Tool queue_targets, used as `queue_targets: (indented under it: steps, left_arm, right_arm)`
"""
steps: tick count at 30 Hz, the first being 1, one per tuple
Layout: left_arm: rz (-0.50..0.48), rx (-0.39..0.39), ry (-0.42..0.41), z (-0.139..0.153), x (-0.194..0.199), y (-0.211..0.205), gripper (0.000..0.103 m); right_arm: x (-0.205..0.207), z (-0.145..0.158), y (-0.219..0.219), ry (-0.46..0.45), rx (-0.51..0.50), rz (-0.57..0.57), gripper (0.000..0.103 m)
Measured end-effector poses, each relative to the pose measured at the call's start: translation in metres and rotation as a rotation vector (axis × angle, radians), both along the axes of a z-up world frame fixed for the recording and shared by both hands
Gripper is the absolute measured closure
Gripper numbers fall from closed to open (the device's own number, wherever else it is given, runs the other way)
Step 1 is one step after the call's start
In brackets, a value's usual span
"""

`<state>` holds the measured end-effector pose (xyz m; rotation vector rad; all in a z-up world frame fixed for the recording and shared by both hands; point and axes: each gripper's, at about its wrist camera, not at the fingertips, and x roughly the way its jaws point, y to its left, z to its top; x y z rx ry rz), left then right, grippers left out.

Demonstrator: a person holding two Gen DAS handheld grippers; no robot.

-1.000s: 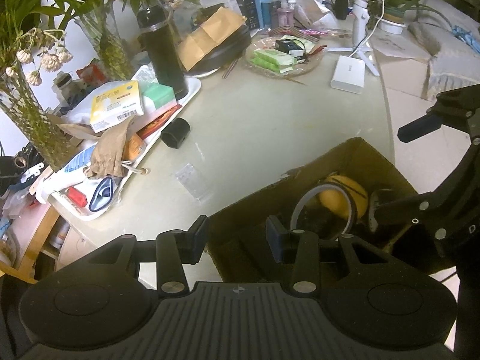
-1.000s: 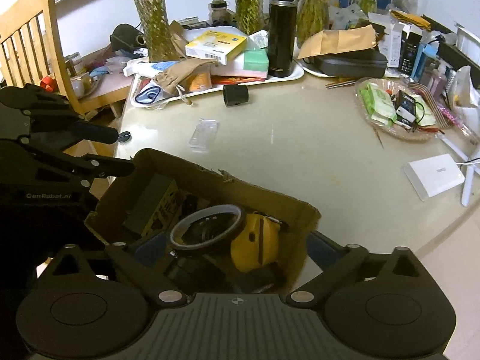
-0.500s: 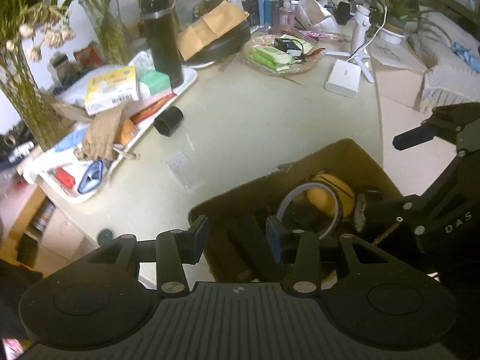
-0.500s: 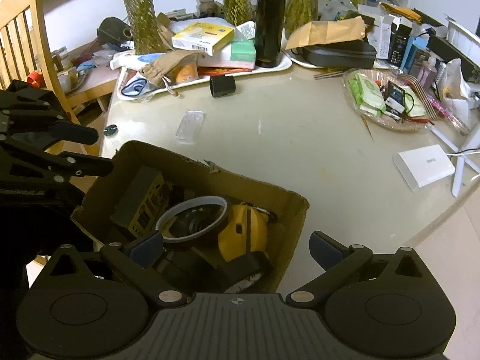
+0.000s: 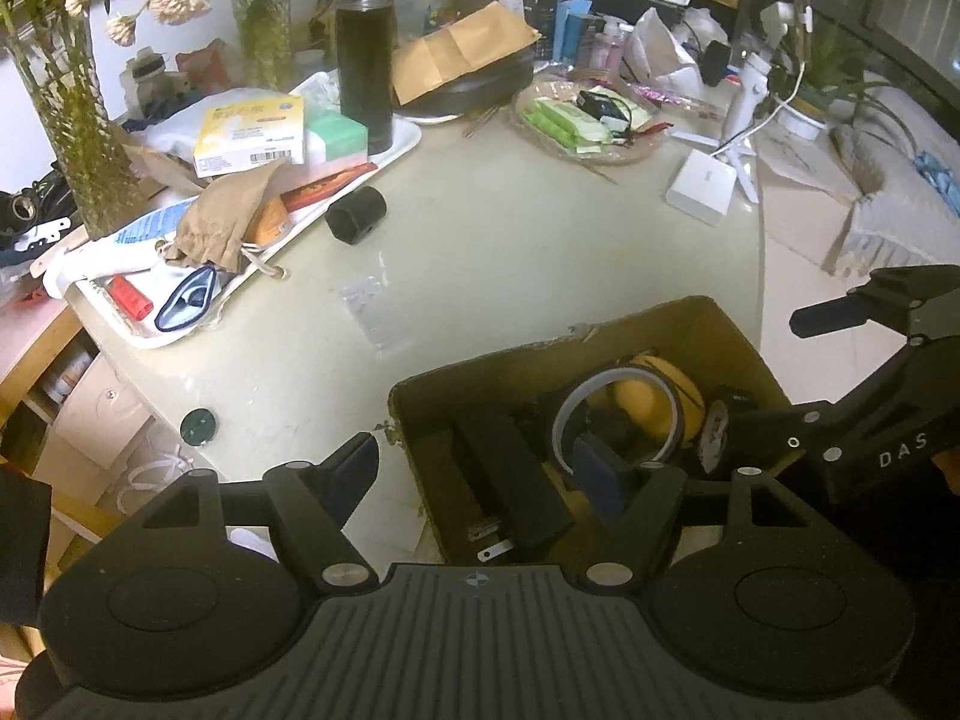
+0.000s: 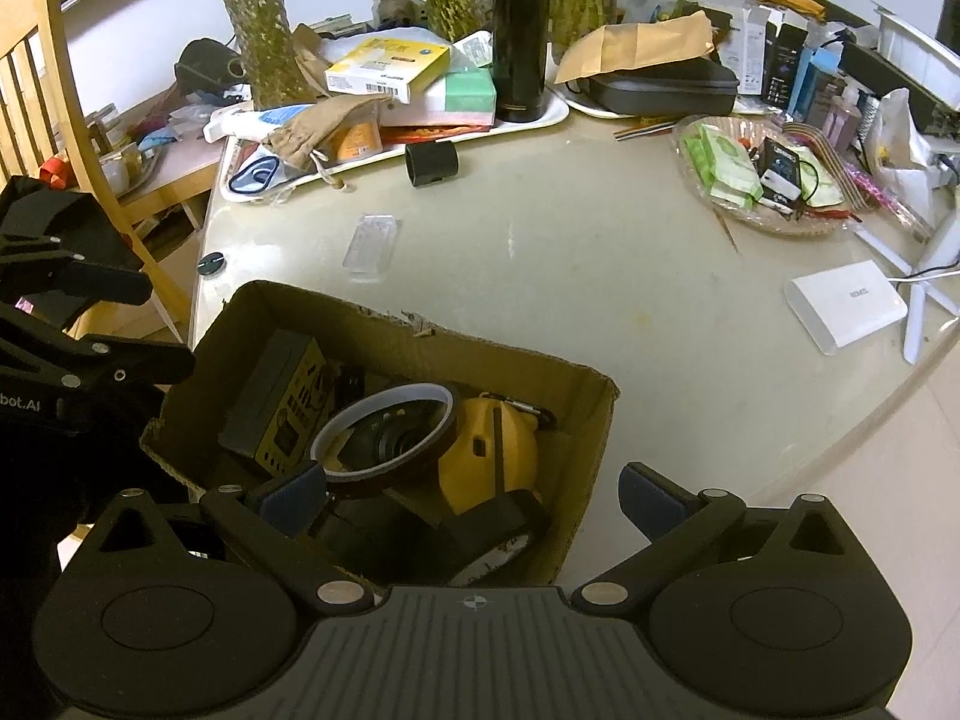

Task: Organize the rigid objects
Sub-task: 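Withdraw both tools from the box toward the table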

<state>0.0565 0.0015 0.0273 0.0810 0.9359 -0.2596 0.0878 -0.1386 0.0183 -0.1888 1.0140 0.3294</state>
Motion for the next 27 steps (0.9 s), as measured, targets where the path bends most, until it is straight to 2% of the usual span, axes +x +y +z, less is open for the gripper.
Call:
queue_targets:
  steps: [12, 27]
  left_arm:
    - [0.046, 0.011, -0.037, -0.003, 0.009, 0.008, 0.032]
    - [0.091, 0.013, -0.043, -0.017, 0.052, 0.020, 0.032]
  right_arm:
    - [0.010, 0.008, 0.006, -0.042, 0.012, -0.028, 0.000]
    - [0.034, 0.014, 0.009, -0.089, 0.010, -0.066, 0.000]
